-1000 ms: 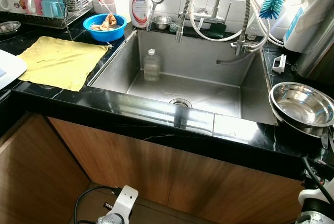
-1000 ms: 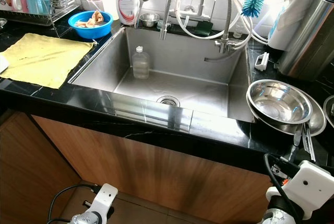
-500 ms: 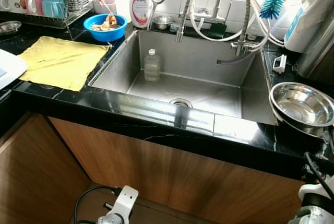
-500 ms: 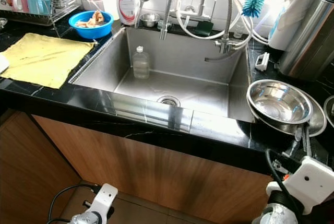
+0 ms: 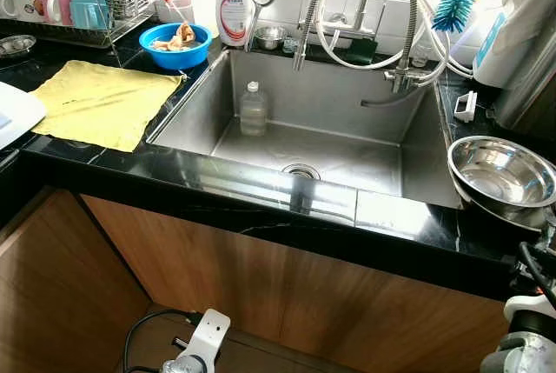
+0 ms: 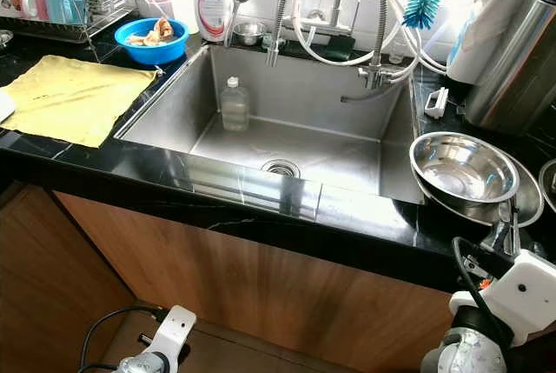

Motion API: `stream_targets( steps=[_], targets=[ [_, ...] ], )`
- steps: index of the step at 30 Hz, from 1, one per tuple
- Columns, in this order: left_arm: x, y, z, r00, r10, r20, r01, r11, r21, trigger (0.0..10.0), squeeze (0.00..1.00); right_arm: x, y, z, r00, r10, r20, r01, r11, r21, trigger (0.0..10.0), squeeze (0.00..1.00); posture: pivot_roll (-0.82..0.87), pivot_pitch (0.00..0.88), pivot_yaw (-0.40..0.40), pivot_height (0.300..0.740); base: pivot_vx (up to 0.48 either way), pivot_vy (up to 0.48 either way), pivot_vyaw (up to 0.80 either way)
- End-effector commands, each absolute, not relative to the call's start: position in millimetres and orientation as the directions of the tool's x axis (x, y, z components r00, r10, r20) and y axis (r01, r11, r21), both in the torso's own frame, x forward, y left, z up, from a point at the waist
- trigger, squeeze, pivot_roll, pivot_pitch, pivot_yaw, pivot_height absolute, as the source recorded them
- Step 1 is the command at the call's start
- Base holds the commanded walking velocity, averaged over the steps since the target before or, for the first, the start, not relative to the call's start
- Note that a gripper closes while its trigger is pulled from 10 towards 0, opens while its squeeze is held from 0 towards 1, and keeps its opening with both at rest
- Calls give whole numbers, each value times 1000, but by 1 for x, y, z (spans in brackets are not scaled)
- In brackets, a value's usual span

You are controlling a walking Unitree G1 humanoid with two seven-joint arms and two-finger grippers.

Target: Kitchen organization

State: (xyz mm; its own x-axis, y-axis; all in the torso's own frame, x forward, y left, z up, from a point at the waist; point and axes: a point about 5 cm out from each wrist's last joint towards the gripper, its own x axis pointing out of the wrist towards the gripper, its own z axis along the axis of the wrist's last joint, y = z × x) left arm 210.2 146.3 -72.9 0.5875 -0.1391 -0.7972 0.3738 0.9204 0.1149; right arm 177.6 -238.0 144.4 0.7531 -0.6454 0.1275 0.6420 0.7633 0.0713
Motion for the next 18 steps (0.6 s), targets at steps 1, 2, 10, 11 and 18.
stream_targets(
  steps=[1, 2, 10, 11, 18],
  targets=[
    [208, 146, -74, 579, -138, -804, 381, 917, 117, 10000, 0, 176, -241, 152, 738, -659, 145, 654, 751, 88, 10000, 0, -39, 33, -46, 740, 0, 0, 0],
    [208, 146, -74, 579, -137, -804, 381, 917, 118, 10000, 0, 176, -241, 152, 737, -660, 147, 655, 751, 88, 10000, 0, -39, 33, -45, 740, 0, 0, 0],
    [208, 146, -74, 578, -138, -804, 384, 916, 119, 10000, 0, 174, -244, 144, 713, -696, 86, 692, 718, 78, 10000, 0, -38, 33, -45, 740, 0, 0, 0],
    [208, 146, -74, 578, -138, -805, 385, 915, 119, 10000, 0, 174, -245, 142, 711, -699, 80, 694, 715, 79, 10000, 0, -38, 33, -45, 740, 0, 0, 0],
    [208, 147, -74, 577, -136, -805, 389, 913, 124, 10000, 0, 175, -244, 136, 710, -703, 38, 699, 711, 77, 10000, 0, -36, 35, -45, 740, 0, 0, 0]
  ],
)
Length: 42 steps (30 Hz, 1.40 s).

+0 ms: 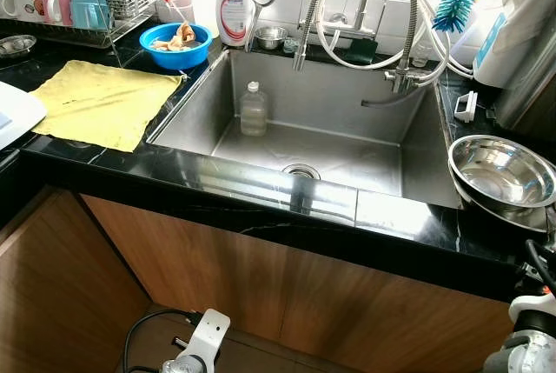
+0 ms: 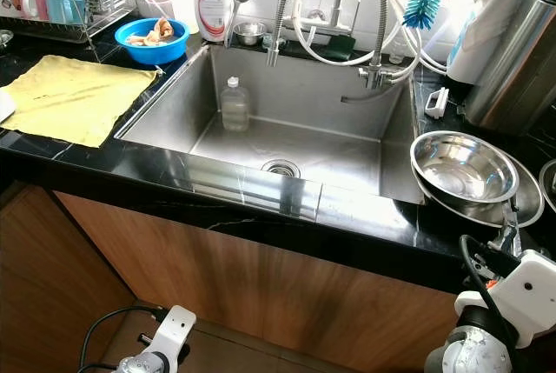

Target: Kitchen organization

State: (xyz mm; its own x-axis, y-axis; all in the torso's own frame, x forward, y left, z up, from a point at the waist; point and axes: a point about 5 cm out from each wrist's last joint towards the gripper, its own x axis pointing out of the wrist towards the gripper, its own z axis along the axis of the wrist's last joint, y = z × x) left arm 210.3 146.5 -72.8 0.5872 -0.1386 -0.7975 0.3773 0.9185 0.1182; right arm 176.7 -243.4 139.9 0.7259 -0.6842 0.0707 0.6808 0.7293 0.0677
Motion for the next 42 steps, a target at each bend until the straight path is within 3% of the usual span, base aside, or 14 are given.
stream_targets(
  steps=[1, 22, 34, 42],
  targets=[
    [208, 147, -74, 577, -136, -806, 389, 913, 124, 10000, 0, 175, -244, 136, 712, -702, 35, 698, 712, 76, 10000, 0, -36, 35, -45, 740, 0, 0, 0],
    [208, 146, -74, 581, -136, -802, 395, 909, 131, 10000, 0, 168, -254, 143, 627, -775, 79, 772, 632, 72, 10000, 0, -34, 33, -47, 740, 0, 0, 0],
    [208, 146, -75, 579, -132, -804, 394, 909, 134, 10000, 0, 188, -233, 138, 788, -614, 37, 611, 788, 70, 10000, 0, -33, 33, -48, 740, 0, 0, 0],
    [208, 146, -75, 579, -130, -805, 391, 911, 134, 10000, 0, 191, -227, 139, 837, -547, 38, 543, 836, 74, 10000, 0, -34, 34, -48, 740, 0, 0, 0]
  ],
)
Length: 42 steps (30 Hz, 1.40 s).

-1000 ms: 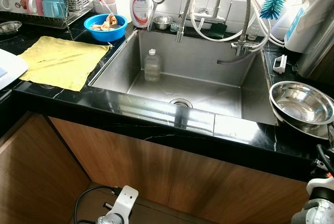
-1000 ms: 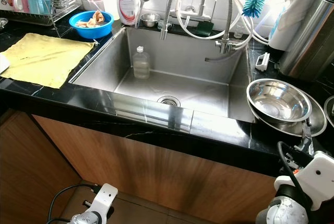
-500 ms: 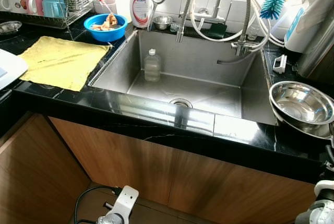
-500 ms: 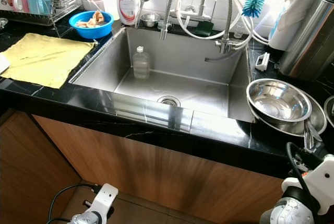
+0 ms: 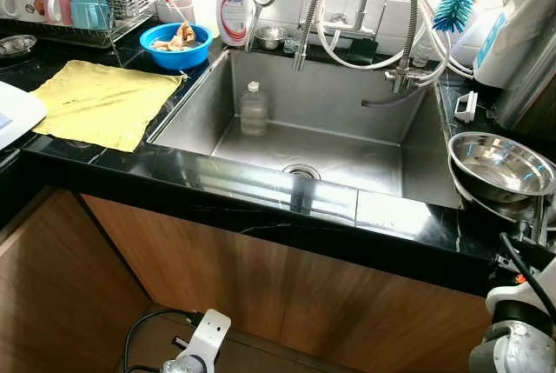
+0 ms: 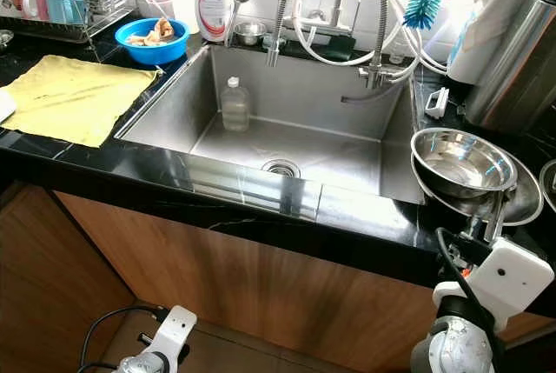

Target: Kitchen organization

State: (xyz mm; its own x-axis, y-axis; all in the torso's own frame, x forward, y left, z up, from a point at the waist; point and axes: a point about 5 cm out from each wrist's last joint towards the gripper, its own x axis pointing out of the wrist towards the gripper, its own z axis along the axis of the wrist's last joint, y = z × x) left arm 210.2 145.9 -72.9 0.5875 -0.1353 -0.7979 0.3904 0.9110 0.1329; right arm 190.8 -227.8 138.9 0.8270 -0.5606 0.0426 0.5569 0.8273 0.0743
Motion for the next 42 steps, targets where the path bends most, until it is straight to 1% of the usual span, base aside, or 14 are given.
stream_targets(
  steps=[1, 5, 11, 23, 24, 29, 30, 31, 42],
  targets=[
    [208, 146, -74, 580, -130, -804, 391, 911, 134, 10000, 0, 192, -226, 140, 845, -534, 42, 530, 845, 70, 10000, 0, -34, 34, -48, 740, 0, 0, 0],
    [208, 146, -74, 580, -130, -804, 389, 912, 133, 10000, 0, 193, -224, 144, 857, -511, 60, 507, 859, 74, 10000, 0, -33, 34, -48, 740, 0, 0, 0],
    [208, 147, -74, 581, -130, -804, 386, 913, 131, 10000, 0, 195, -222, 158, 859, -496, 129, 486, 868, 100, 10000, 0, -33, 35, -46, 740, 0, 0, 0],
    [207, 147, -75, 574, -136, -807, 388, 913, 122, 10000, 0, 192, -219, 159, 863, -492, 113, 479, 869, 128, 10000, 0, -32, 38, -47, 740, 0, 0, 0],
    [207, 147, -75, 574, -137, -807, 388, 914, 121, 10000, 0, 191, -219, 157, 863, -494, 101, 480, 867, 135, 10000, 1000, -33, 39, -46, 740, 0, 0, 0],
    [207, 147, -75, 573, -139, -808, 389, 913, 119, 10000, 0, 190, -219, 154, 857, -509, 76, 497, 858, 131, 10000, 1000, -33, 38, -46, 740, 0, 0, 0],
    [207, 147, -75, 573, -139, -808, 389, 913, 119, 10000, 0, 189, -219, 153, 856, -512, 72, 501, 856, 131, 10000, 863, -32, 38, -46, 740, 0, 0, 0],
    [207, 147, -75, 572, -140, -808, 390, 913, 118, 10000, 0, 189, -220, 153, 853, -517, 65, 507, 852, 130, 10000, 0, -32, 38, -46, 740, 0, 0, 0],
    [207, 146, -75, 571, -144, -808, 390, 914, 113, 10000, 0, 188, -221, 149, 840, -542, 28, 535, 836, 117, 10000, 0, -30, 34, -46, 740, 0, 0, 0]
  ],
)
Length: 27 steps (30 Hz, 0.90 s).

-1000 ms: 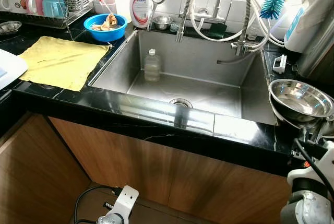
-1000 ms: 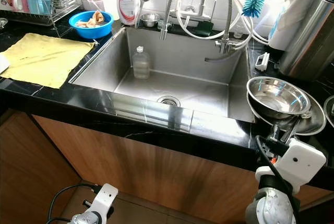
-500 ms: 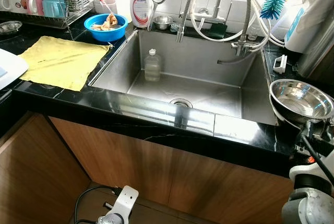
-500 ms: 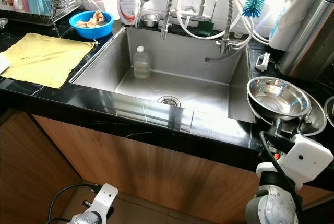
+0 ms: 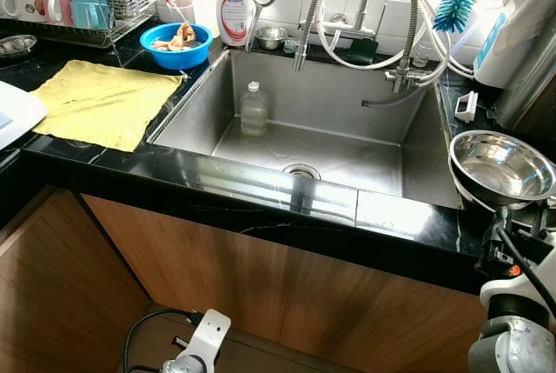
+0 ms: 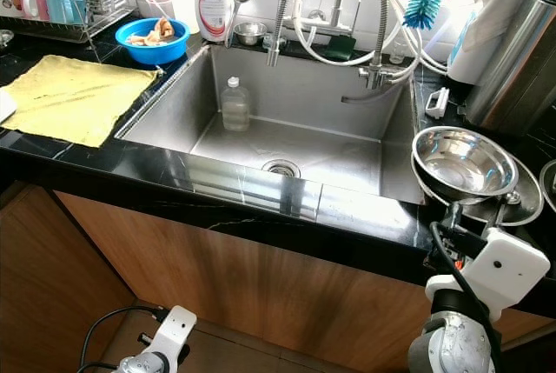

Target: Kitchen organization

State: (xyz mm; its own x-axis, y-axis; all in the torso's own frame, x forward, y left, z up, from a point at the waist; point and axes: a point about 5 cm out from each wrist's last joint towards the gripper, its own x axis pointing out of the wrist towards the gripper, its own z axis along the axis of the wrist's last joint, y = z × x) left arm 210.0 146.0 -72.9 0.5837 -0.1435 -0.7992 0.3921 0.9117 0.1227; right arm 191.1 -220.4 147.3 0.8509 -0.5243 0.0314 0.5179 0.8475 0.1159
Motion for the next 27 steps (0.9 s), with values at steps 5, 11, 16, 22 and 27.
stream_targets(
  steps=[5, 11, 16, 22, 27],
  targets=[
    [207, 146, -75, 571, -144, -808, 388, 915, 111, 10000, 0, 187, -224, 149, 819, -574, 7, 566, 808, 163, 10000, 0, -29, 33, -45, 740, 0, 0, 0],
    [207, 146, -75, 574, -141, -807, 383, 917, 112, 10000, 0, 191, -225, 157, 818, -575, 35, 562, 810, 169, 10000, 0, -27, 27, -46, 740, 0, 0, 0],
    [207, 146, -75, 576, -139, -805, 379, 919, 113, 10000, 0, 193, -226, 162, 818, -573, 56, 557, 812, 176, 10000, 0, -25, 25, -46, 740, 0, 0, 0],
    [207, 146, -75, 578, -140, -804, 377, 920, 110, 10000, 0, 196, -224, 167, 823, -564, 66, 546, 818, 179, 10000, 0, -26, 19, -47, 740, 0, 0, 0],
    [207, 146, -75, 577, -141, -804, 376, 920, 109, 10000, 0, 196, -222, 168, 827, -559, 66, 540, 821, 186, 10000, 0, -27, 16, -48, 740, 0, 0, 0]
  ],
)
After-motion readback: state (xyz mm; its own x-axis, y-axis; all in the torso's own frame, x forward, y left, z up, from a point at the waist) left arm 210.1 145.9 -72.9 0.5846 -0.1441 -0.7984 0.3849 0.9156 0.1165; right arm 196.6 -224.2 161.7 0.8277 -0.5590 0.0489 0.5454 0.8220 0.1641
